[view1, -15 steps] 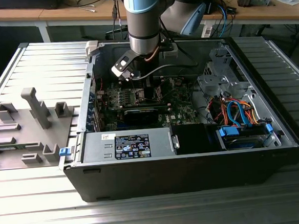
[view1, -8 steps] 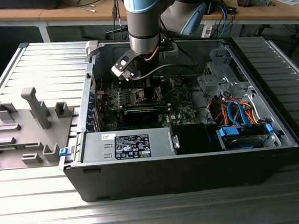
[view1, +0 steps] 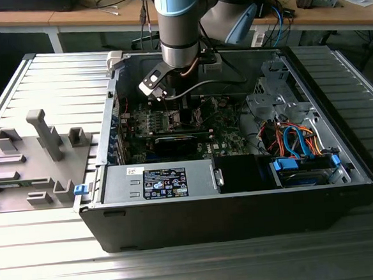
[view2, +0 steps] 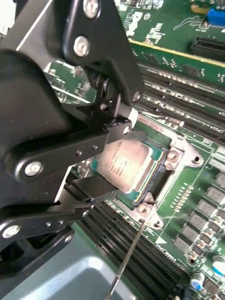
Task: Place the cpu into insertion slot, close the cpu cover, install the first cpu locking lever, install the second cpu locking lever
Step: 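Place the cpu into insertion slot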
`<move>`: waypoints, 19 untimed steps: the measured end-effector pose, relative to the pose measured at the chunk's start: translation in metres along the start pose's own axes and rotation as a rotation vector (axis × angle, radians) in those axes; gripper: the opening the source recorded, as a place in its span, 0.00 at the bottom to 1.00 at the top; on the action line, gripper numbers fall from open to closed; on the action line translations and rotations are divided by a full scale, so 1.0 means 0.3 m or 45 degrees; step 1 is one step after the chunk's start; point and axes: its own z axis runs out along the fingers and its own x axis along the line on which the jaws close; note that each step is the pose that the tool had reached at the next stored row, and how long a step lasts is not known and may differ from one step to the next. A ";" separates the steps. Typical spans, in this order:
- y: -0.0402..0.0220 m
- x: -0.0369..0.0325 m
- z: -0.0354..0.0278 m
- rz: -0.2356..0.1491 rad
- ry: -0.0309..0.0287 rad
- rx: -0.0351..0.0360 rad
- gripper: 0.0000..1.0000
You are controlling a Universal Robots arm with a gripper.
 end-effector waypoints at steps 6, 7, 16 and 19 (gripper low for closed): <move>0.000 0.000 0.000 0.000 0.0000 0.0000 0.62; 0.000 0.000 -0.001 0.000 0.0000 -0.0001 0.62; 0.014 0.000 0.000 0.009 -0.0004 0.0001 0.62; 0.009 0.000 -0.010 0.009 -0.0003 -0.0010 0.62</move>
